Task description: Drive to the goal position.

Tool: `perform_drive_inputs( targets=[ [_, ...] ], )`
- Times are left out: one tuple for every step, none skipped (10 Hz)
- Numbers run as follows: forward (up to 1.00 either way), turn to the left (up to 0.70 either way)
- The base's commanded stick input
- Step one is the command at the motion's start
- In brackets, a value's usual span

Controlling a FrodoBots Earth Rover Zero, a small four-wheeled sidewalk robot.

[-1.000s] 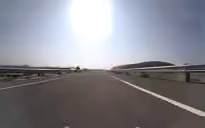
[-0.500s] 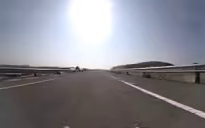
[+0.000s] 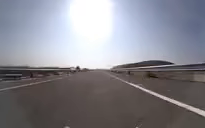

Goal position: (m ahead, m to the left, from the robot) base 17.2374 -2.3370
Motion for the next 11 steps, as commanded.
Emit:
perform_drive_inputs(
  targets=[
    [1.00,0.00],
    [1.00,0.00],
    [1.00,0.00],
    [1.00,0.02],
    [1.00,0.04],
    [1.00,0.10],
    [1.00,0.19],
    [1.00,0.08],
    [1.00,0.01],
    [1.00,0.00],
    [1.00,0.00]
  ],
)
